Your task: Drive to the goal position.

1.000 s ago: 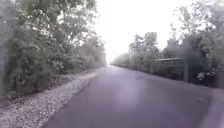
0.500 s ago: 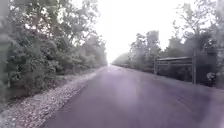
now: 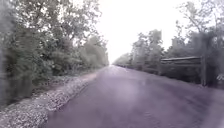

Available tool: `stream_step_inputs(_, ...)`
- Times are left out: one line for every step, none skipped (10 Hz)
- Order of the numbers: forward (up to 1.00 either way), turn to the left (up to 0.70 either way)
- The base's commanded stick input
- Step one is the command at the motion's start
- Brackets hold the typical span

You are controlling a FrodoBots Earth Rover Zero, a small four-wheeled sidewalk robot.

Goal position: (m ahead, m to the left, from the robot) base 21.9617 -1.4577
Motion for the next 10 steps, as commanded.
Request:
stream_step_inputs(1.0, 0.0)
stream_step_inputs(1.0, 0.0)
stream_step_inputs(1.0, 0.0)
stream_step_inputs(1.0, 0.0)
stream_step_inputs(1.0, 0.0)
stream_step_inputs(1.0, 0.0)
stream_step_inputs(1.0, 0.0)
stream_step_inputs(1.0, 0.0)
stream_step_inputs(1.0, 0.0)
stream_step_inputs(1.0, 0.0)
